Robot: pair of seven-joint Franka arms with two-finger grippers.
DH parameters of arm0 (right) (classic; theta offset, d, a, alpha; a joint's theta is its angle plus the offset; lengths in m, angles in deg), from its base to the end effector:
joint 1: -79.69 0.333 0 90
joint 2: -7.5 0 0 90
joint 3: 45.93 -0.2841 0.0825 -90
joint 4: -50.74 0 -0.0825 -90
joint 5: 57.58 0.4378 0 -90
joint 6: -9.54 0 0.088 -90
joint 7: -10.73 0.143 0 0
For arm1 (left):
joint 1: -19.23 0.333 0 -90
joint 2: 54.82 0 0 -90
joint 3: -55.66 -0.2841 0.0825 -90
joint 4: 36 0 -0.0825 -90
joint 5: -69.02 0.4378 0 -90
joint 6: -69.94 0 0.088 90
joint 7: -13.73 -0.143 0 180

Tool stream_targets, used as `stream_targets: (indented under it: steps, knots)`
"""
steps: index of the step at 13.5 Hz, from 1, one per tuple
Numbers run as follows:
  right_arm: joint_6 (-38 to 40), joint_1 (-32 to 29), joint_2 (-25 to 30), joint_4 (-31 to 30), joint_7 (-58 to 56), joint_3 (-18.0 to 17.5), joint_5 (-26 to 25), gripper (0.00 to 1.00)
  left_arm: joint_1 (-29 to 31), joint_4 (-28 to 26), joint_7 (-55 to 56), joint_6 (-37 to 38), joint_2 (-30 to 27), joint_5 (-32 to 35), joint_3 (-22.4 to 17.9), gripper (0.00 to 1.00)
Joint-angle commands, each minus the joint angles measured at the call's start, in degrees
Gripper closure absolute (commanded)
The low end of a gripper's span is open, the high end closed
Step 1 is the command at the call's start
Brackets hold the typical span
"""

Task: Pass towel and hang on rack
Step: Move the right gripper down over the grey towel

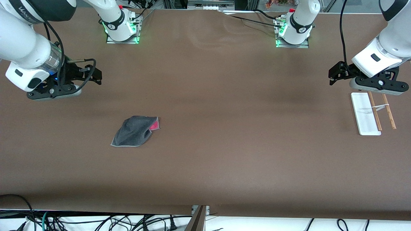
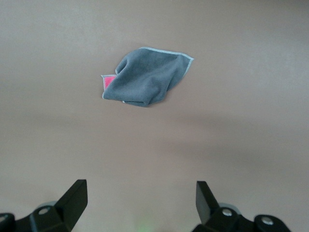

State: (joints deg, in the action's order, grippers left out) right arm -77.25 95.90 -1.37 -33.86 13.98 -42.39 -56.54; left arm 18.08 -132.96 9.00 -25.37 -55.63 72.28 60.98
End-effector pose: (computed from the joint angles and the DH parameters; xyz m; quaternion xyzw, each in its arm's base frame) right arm 0.6214 0.1446 0.5047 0.9949 0.0820 -0.0582 0.0038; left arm 0.6055 -0.0612 0.5093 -0.9945 0.1004 0.0069 0.0291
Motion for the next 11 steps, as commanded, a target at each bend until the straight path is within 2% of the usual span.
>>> stream_targets:
  steps: [1,5,11]
  knots:
    - [-1.1,0.2,-0.7,0.1,0.4,0.0,0.8,0.01,0.6,0.2,0.1,0.7,-0.3,-1.6,0.3,0.0]
    - [-3.8,0.3,-4.7,0.1,4.4,0.0,1.4,0.01,0.6,0.2,0.1,0.7,-0.3,-1.6,0.3,0.0]
    - [-16.7,4.5,-17.4,0.4,18.9,0.0,3.7,0.01,0.6,0.2,0.1,0.7,-0.3,-1.6,0.3,0.0]
